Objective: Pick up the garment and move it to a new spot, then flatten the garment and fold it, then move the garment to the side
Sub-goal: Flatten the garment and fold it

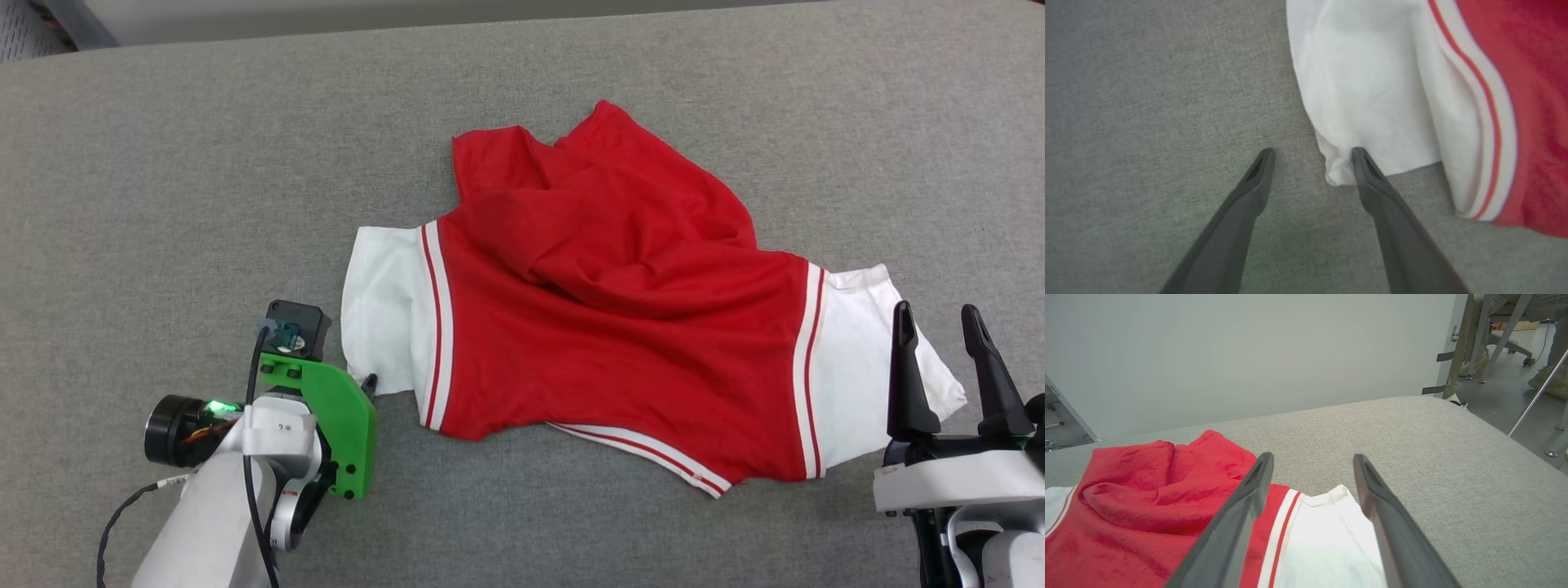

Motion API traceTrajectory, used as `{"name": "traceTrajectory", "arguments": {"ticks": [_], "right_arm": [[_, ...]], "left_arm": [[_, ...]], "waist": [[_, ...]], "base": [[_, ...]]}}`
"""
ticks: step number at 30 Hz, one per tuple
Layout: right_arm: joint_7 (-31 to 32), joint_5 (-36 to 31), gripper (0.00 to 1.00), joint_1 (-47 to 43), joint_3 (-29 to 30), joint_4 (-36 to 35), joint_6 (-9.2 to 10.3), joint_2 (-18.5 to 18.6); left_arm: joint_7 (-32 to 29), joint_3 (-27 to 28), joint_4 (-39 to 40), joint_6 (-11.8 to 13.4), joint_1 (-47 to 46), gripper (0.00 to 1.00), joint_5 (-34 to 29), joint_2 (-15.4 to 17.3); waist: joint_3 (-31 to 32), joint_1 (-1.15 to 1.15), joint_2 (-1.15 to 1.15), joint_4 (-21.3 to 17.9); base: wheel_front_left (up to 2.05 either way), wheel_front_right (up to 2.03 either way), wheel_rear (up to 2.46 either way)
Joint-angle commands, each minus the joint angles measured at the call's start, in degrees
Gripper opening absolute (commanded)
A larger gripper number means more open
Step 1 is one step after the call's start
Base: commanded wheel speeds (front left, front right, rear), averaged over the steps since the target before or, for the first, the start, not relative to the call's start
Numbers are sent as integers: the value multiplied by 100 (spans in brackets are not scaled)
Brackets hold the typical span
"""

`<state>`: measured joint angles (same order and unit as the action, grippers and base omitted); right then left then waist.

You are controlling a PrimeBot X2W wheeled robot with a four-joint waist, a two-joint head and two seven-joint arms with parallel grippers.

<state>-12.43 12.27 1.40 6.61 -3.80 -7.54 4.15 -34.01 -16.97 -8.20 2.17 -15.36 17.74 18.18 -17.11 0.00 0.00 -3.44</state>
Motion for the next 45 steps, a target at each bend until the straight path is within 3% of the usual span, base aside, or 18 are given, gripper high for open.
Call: {"name": "traceTrajectory", "arguments": {"ticks": [1, 3, 4, 5, 6, 15, 21, 25, 34, 41, 45], "right_arm": [[-52, -6, 100, 85, -11, 20, 5, -13], [-66, -4, 100, 98, 0, 34, 5, -15], [-72, -8, 100, 103, 7, 44, 5, -15], [-75, -12, 100, 108, 12, 52, 5, -14], [-77, -16, 100, 113, 22, 62, 5, -7], [38, -39, 100, 48, 225, 119, 5, 177], [600, -16, 100, -87, 303, 188, 5, 474], [1360, 61, 100, -131, 332, 235, 5, 806], [4266, 744, 100, -85, 119, 296, 5, 1681], [5634, 676, 100, 131, 499, 370, 5, 1734], [5820, 515, 100, 269, 573, 515, 5, 1654]], "left_arm": [[-72, -67, -158, -34, 11, 100, 55, 5], [-129, -121, -295, -63, 28, 100, 67, 0], [-175, -165, -369, -102, 46, 46, 82, -3], [-190, -182, -414, -125, 62, 15, 116, -22], [-192, -198, -451, -157, 84, 0, 164, -50], [225, 30, -371, -41, 304, 0, 401, -118], [488, 429, 125, 83, 539, 0, 675, -15], [550, 704, 729, 83, 747, 0, 998, 15], [89, 858, 1941, 123, 1425, 0, 1403, 187], [-103, 761, 2373, 174, 1524, 0, 1420, 211], [-120, 722, 2432, 178, 1491, 0, 1404, 215]], "waist": [[-44, 0, 0, -30], [-58, 0, 0, -28], [-58, 0, 0, -24], [-54, 0, 0, -17], [-36, 0, 0, -4], [338, 0, 0, 230], [601, 0, 0, 408], [682, 0, 0, 506], [618, 0, 0, 655], [441, 0, 0, 765], [338, 0, 0, 821]], "base": [[0, 0, 0], [0, 0, 0], [0, 0, 0], [0, 0, 0], [0, 0, 0], [0, 0, 0], [0, 0, 0], [0, 0, 0], [0, 0, 0], [0, 0, 0], [0, 0, 0]]}}
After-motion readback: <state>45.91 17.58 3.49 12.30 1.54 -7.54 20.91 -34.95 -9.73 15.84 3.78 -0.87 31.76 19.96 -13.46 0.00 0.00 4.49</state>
